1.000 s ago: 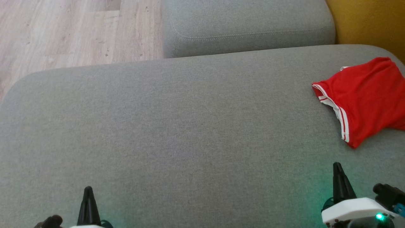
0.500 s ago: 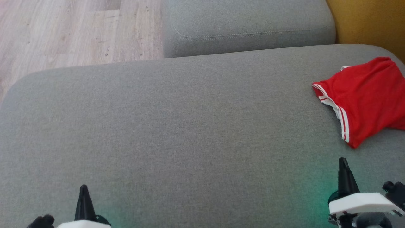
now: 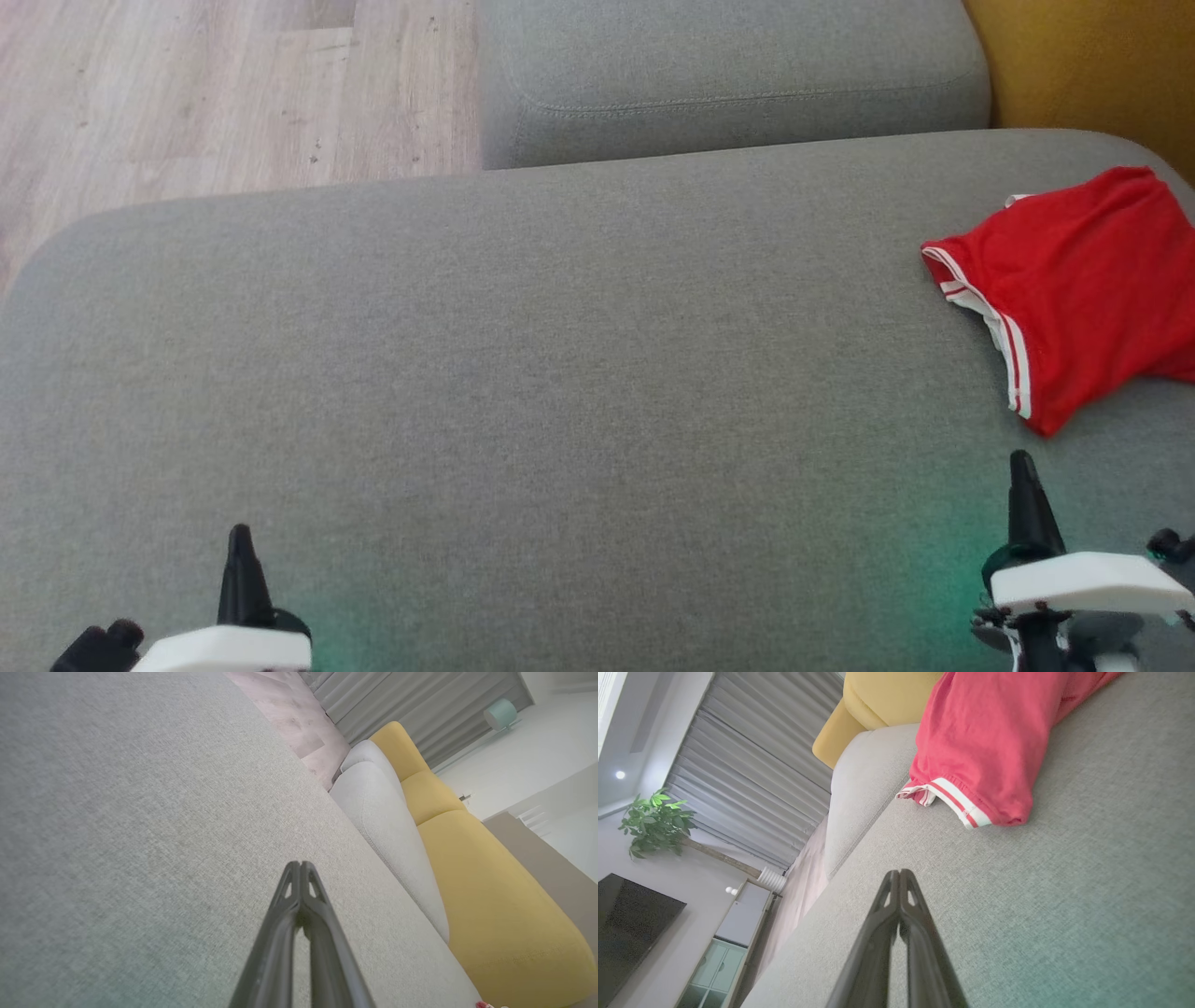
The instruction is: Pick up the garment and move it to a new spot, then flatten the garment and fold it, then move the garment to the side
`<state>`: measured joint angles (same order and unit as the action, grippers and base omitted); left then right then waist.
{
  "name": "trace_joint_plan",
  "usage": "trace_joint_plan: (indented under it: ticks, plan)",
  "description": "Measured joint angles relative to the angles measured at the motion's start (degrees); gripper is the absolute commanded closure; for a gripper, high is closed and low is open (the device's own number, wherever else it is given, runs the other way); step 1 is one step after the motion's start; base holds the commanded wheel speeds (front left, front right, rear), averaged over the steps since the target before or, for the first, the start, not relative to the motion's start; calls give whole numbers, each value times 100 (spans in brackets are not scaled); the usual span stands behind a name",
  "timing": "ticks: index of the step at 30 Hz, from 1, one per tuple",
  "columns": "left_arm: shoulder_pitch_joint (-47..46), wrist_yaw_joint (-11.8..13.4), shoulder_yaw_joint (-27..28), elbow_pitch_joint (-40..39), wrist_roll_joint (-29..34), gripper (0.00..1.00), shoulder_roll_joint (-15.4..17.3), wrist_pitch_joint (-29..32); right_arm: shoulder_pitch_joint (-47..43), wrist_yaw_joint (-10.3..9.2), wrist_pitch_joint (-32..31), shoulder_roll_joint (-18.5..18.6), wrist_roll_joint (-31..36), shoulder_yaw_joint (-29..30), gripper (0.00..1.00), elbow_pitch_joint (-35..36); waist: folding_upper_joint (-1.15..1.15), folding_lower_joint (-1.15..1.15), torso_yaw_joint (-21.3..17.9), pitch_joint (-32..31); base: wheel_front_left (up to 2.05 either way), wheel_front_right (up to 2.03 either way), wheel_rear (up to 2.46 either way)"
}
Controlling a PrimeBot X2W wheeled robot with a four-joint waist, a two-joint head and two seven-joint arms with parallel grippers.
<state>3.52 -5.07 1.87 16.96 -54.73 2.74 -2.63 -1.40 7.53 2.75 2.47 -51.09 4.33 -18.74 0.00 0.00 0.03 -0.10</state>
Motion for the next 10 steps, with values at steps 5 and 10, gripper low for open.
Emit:
trace_joint_plan:
  ticks: [5,10]
  plan:
    - [-24,-4,9,-10,-335,100,-1,66,1,0,-83,0,-363,29,100,15,0,0,0,2,0,0,0]
    - [-121,-7,25,-23,-665,100,-1,161,28,0,-161,0,-727,58,100,31,0,0,-1,5,0,0,0]
